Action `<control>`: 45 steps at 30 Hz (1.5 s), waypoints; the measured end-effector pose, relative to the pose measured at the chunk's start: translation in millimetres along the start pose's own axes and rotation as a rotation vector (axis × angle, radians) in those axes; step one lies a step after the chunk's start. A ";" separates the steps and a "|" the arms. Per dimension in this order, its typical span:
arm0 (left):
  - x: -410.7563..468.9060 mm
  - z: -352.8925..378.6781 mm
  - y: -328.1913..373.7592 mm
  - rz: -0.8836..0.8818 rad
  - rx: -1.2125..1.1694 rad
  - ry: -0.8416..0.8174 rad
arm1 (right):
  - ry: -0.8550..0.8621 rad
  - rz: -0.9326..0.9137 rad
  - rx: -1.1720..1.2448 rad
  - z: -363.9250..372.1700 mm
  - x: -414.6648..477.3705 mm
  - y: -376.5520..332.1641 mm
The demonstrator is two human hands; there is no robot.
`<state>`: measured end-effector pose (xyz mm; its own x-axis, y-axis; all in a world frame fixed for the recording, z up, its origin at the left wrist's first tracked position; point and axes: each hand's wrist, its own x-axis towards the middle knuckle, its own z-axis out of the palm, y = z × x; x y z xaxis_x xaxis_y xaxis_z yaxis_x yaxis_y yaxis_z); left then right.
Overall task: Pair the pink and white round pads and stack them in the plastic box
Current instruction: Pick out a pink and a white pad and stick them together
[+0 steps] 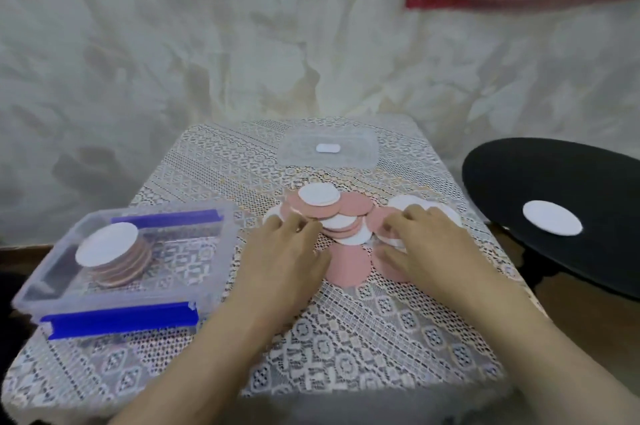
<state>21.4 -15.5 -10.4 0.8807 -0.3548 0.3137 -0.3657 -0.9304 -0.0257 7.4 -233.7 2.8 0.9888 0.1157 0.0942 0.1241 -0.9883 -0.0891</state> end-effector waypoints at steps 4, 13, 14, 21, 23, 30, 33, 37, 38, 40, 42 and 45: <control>-9.9 6.6 5.5 0.001 -0.012 0.065 | 0.027 -0.011 0.153 2.1 0.1 17.5; -10.7 7.3 7.6 -0.050 -0.081 0.052 | 0.092 0.081 0.157 13.8 6.0 37.0; -10.6 7.7 6.9 -0.044 -0.090 0.052 | 0.104 0.087 0.156 15.0 3.8 33.9; -15.9 12.5 -1.3 0.011 -0.172 0.179 | 0.103 -0.008 0.152 22.6 -3.9 11.0; -17.9 10.4 -1.5 0.039 -0.202 0.201 | 0.078 -0.025 0.151 21.6 -3.5 2.7; -24.3 9.1 -7.6 0.021 -0.351 0.163 | 0.079 0.015 0.193 15.5 6.2 -14.0; -27.4 11.4 -9.7 -0.015 -0.394 0.137 | 0.130 0.037 0.193 17.3 20.2 -22.6; -25.8 13.2 -10.1 -0.058 -0.434 0.134 | 0.163 -0.035 0.262 25.5 43.9 -38.3; -24.1 14.1 -9.6 -0.062 -0.435 0.135 | 0.161 -0.068 0.265 26.8 50.6 -42.2; -19.9 16.0 -9.9 -0.072 -0.440 0.128 | 0.137 -0.117 0.258 29.6 64.5 -49.0; -17.5 17.2 -10.8 -0.080 -0.440 0.116 | 0.091 -0.144 0.233 31.5 74.5 -53.9; -16.1 17.0 -11.3 -0.084 -0.437 0.107 | 0.050 -0.163 0.196 34.6 79.6 -55.5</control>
<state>16.5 -0.9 -31.3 0.8853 -0.2465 0.3944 -0.4068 -0.8216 0.3995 82.1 -166.2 -19.0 0.9499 0.2617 0.1711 0.2996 -0.9182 -0.2590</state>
